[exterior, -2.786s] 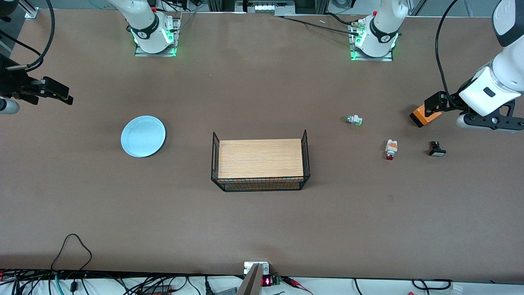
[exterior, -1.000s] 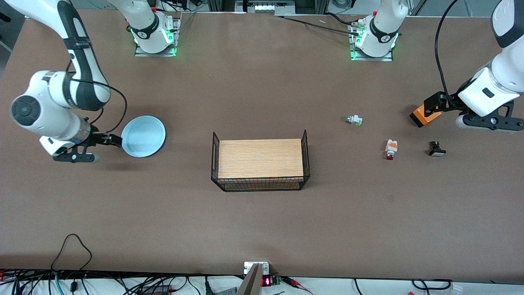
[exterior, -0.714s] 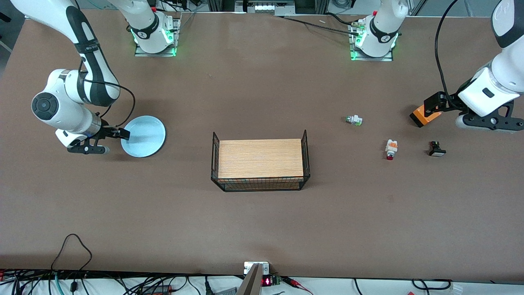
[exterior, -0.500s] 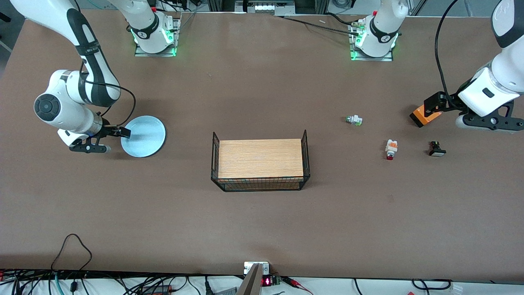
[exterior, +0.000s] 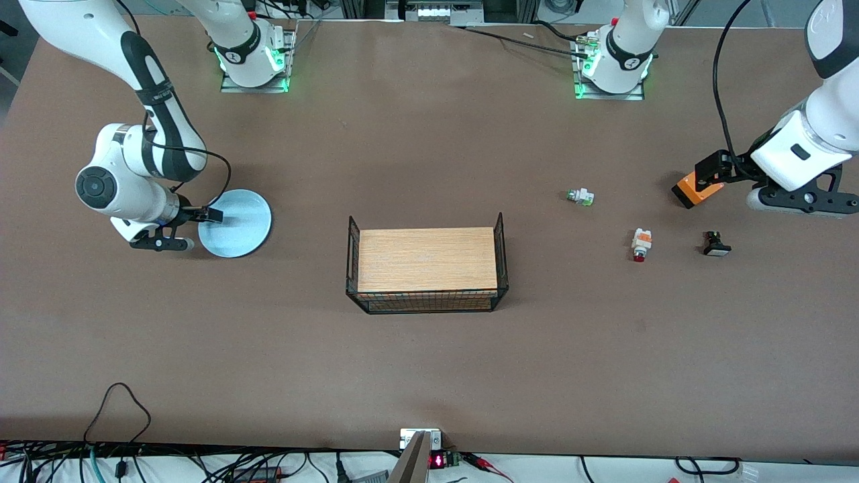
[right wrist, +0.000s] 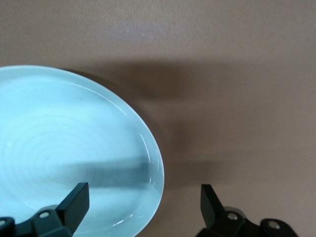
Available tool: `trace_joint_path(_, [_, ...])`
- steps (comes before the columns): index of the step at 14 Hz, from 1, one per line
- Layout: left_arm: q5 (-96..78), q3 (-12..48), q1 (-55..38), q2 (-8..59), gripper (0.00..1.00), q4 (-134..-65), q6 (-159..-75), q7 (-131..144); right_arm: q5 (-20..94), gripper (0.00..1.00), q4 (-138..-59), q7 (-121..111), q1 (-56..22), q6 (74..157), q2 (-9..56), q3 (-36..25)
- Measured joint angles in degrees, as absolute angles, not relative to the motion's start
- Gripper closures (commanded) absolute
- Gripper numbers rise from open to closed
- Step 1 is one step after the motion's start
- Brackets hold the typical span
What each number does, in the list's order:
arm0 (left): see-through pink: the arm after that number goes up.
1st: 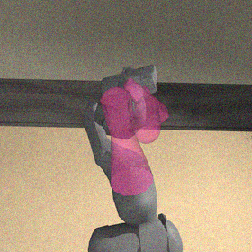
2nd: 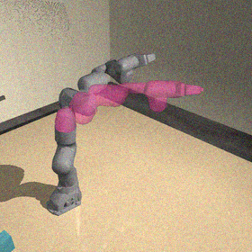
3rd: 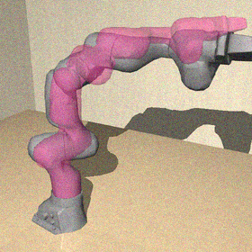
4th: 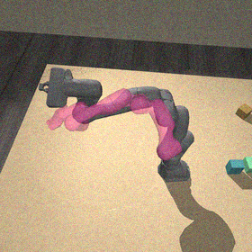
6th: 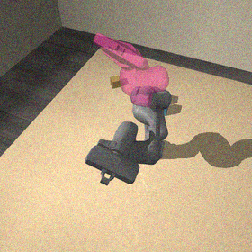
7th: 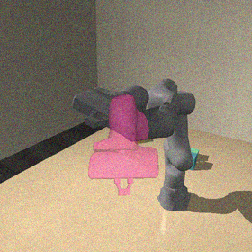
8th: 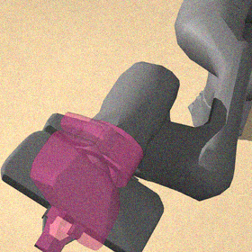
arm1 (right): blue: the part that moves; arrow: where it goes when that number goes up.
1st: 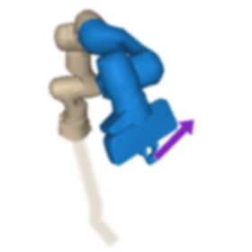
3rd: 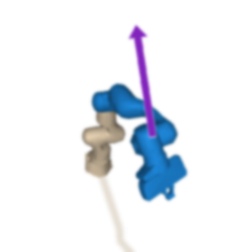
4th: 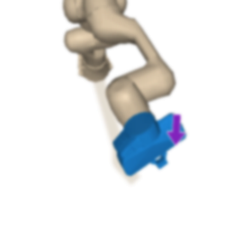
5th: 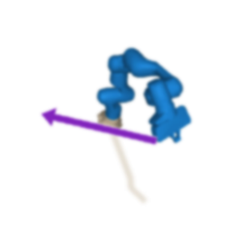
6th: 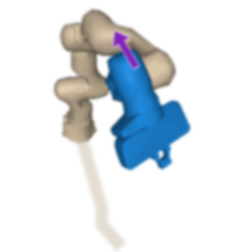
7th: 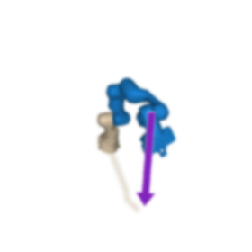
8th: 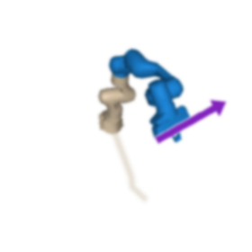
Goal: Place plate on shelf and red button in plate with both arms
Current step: 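Close the right gripper on the plate rim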
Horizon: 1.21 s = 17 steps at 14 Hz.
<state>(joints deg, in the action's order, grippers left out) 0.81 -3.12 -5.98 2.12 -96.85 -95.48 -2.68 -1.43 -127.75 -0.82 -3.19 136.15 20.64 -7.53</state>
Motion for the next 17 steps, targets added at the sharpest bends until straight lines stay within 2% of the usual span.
trace_joint_path(2, [0.81,-3.13,-5.98,2.14,0.00,-96.85,-95.48,-2.68,-1.43,0.29,-128.28,-0.82,-3.19,136.85,21.26,-7.53])
trace_joint_path(3, [0.81,-3.14,-5.98,2.15,0.00,-96.85,-95.48,-2.68,-1.43,0.43,-128.38,-0.83,-3.19,137.05,21.65,-7.53])
trace_joint_path(4, [0.81,-3.14,-5.98,2.16,0.00,-96.85,-95.48,-2.68,-1.43,0.62,-128.42,-0.83,-3.19,137.18,21.99,-7.53])
trace_joint_path(5, [0.81,-3.15,-5.98,2.16,0.00,-96.85,-95.48,-2.68,-1.43,0.74,-128.42,-0.83,-3.19,137.26,22.21,-7.53])
trace_joint_path(6, [0.81,-3.15,-5.98,2.16,0.00,-96.85,-95.48,-2.68,-1.43,0.82,-128.42,-0.83,-3.19,137.26,22.26,-7.53])
trace_joint_path(7, [0.81,-3.15,-5.98,2.16,0.00,-96.85,-95.48,-2.68,-1.43,0.96,-128.42,-0.83,-3.19,137.26,22.25,-7.53])
trace_joint_path(8, [0.81,-3.15,-5.98,2.16,0.00,-96.85,-95.48,-2.68,-1.43,1.00,-128.42,-0.83,-3.19,137.26,22.25,-7.53])
trace_joint_path(14, [0.81,-3.15,-5.98,2.16,0.00,-96.85,-95.48,-2.68,-1.39,1.00,-128.19,-0.75,-3.19,136.99,21.16,-7.43])
trace_joint_path(17, [0.81,-3.16,-5.98,2.16,0.00,-96.86,-95.48,-2.68,-1.39,1.00,-126.92,-0.75,-3.18,133.77,18.25,-6.82])
